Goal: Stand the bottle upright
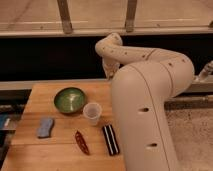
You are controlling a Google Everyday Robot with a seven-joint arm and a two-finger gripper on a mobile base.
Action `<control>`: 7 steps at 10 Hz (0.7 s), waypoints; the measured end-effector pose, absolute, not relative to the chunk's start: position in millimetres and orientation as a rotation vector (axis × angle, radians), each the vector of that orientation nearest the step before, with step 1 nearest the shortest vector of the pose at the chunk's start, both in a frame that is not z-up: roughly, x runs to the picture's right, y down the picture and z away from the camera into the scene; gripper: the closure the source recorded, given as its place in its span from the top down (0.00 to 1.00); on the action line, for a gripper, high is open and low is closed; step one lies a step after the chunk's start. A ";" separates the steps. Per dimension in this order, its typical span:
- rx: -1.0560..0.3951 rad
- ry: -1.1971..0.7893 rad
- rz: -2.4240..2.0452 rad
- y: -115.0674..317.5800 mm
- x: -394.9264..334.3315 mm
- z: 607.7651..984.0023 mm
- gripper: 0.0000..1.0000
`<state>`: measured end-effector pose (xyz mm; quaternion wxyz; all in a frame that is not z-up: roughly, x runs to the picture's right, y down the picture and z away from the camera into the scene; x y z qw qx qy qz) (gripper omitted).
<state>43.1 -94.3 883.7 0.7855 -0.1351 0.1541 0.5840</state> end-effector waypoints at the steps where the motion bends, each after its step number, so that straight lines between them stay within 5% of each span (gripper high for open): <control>1: -0.290 0.324 1.261 -96.9 42.3 883.8 0.00; 7: -0.285 0.264 1.286 -108.5 38.1 880.1 0.00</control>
